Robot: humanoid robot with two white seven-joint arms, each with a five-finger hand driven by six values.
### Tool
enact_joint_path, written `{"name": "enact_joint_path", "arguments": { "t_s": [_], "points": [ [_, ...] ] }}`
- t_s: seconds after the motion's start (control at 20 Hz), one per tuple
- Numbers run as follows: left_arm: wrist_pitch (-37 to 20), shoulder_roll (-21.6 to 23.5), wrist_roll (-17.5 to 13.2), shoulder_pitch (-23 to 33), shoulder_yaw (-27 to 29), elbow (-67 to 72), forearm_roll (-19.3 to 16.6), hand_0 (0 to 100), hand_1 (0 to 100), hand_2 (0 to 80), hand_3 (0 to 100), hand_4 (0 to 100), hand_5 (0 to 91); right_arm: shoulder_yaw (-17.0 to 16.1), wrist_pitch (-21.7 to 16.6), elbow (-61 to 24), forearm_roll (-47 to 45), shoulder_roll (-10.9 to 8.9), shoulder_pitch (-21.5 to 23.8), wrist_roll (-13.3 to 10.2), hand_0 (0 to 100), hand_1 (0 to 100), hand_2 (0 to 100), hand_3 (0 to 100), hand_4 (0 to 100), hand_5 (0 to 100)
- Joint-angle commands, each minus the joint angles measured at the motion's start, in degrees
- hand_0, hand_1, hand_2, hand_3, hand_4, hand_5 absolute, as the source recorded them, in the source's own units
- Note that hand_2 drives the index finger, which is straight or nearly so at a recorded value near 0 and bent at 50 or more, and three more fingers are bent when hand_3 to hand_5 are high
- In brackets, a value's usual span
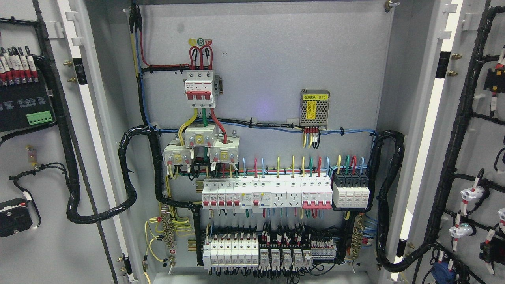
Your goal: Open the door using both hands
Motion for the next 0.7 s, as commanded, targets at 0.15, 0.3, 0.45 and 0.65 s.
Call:
{"name": "enact_joint_path", "arguments": {
  "t_s": [0.15,0.3,0.45,0.65],
  "points": [
    [-0.2,0.3,0.0,0.1,-0.8,0.7,0.2,0,0,0.0,0,4,0.0,-0.3,-6.9,0.5,-3.3,-0.02,-0.3,2.8,0,0,0,0,0,0],
    [-0.2,0.3,0.0,0.1,-0.9,0.3,0.3,0,0,0.0,0,4,0.0,-0.3,-6.9,1.0,-5.8,-0.10,-0.9,5.2,0,0,0,0,0,0],
    [-0.3,0.3,0.0,0.2,-1.4,-0.3,0.4,0,0,0.0,0,4,0.0,-0.3,-6.9,2.2,-5.8,-0.10,-1.4,5.8,0,0,0,0,0,0],
    [-0.2,0.2,0.0,0.2,-1.9,-2.9,0.4,0,0,0.0,0,4,0.0,-0.2,-6.9,3.7,-5.9,-0.10,-2.3,7.6,0,0,0,0,0,0]
  ]
}}
